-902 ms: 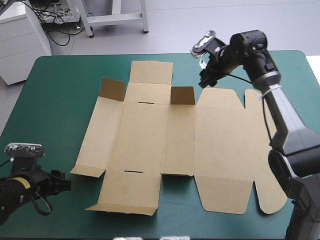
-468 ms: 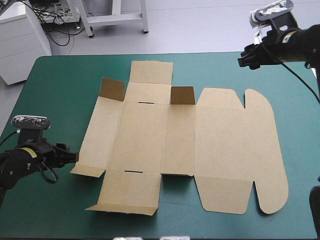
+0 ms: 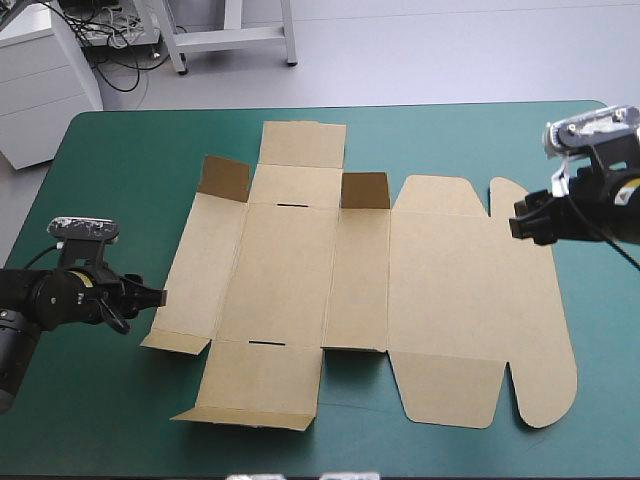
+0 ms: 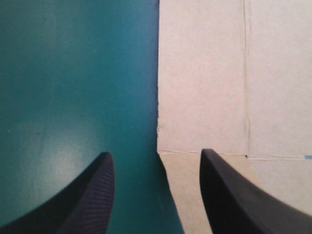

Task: Fold the box

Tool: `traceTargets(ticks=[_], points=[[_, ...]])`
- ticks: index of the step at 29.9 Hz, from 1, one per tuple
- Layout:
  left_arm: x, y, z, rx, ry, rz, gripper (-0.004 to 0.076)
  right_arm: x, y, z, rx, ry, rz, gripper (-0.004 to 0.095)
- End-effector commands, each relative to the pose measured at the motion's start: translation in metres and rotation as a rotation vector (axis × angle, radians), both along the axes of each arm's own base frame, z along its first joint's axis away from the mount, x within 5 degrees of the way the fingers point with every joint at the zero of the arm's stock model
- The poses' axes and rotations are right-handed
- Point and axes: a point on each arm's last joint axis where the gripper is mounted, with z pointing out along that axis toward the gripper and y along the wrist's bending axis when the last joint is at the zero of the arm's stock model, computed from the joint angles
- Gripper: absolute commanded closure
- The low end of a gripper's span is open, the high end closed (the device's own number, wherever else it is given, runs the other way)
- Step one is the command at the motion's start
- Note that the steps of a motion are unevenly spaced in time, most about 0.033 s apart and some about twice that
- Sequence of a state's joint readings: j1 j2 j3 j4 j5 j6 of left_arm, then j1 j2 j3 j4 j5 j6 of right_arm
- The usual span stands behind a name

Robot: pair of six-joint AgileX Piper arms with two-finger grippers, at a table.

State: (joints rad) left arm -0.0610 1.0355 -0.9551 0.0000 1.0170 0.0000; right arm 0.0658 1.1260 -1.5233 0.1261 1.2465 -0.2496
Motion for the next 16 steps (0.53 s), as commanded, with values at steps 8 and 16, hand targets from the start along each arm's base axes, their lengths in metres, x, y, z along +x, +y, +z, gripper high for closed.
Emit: traceTargets(ticks=[8,16], points=[[0.029,0.049,-0.008,-0.292,-0.053,0.128,0.0344,-0.068,-0.005,-0.019,0.037,-0.070,-0.028,0.0245],[0.054,0.076,-0.041,-0.458,0.022,0.156,0.0343,-0.093,-0.005,-0.016,0.053,-0.113,-0.023,0.0245]])
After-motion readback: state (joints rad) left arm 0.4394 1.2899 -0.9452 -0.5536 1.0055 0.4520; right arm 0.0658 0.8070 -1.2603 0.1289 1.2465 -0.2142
